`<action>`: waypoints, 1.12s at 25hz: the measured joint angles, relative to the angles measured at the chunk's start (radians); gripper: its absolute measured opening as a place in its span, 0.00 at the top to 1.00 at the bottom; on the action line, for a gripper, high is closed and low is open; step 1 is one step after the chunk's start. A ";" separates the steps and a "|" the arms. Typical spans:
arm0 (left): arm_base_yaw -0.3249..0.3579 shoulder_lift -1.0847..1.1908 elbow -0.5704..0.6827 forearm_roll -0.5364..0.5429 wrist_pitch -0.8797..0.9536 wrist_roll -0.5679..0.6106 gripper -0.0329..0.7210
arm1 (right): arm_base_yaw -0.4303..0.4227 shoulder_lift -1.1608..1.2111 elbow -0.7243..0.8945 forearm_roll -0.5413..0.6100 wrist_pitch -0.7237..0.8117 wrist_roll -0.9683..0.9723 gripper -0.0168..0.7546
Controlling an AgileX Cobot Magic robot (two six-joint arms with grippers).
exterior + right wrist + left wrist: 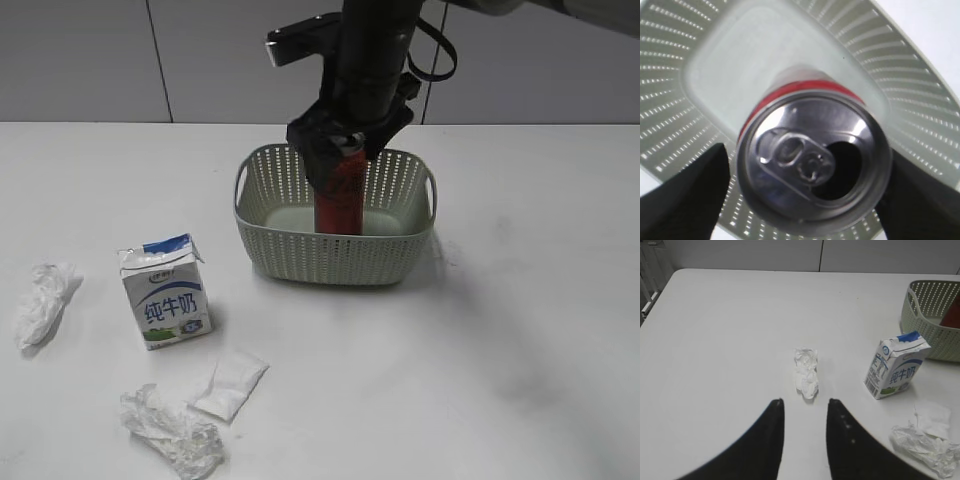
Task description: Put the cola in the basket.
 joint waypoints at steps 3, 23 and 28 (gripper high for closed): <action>0.000 0.000 0.000 0.000 0.000 0.000 0.67 | 0.000 -0.007 -0.031 0.014 0.001 0.000 0.15; 0.000 0.000 0.000 0.000 0.000 0.000 0.67 | -0.410 -0.239 -0.064 0.131 0.005 0.047 0.21; 0.000 0.000 0.000 0.000 0.000 0.000 0.67 | -0.459 -0.381 0.070 0.058 0.003 0.051 0.22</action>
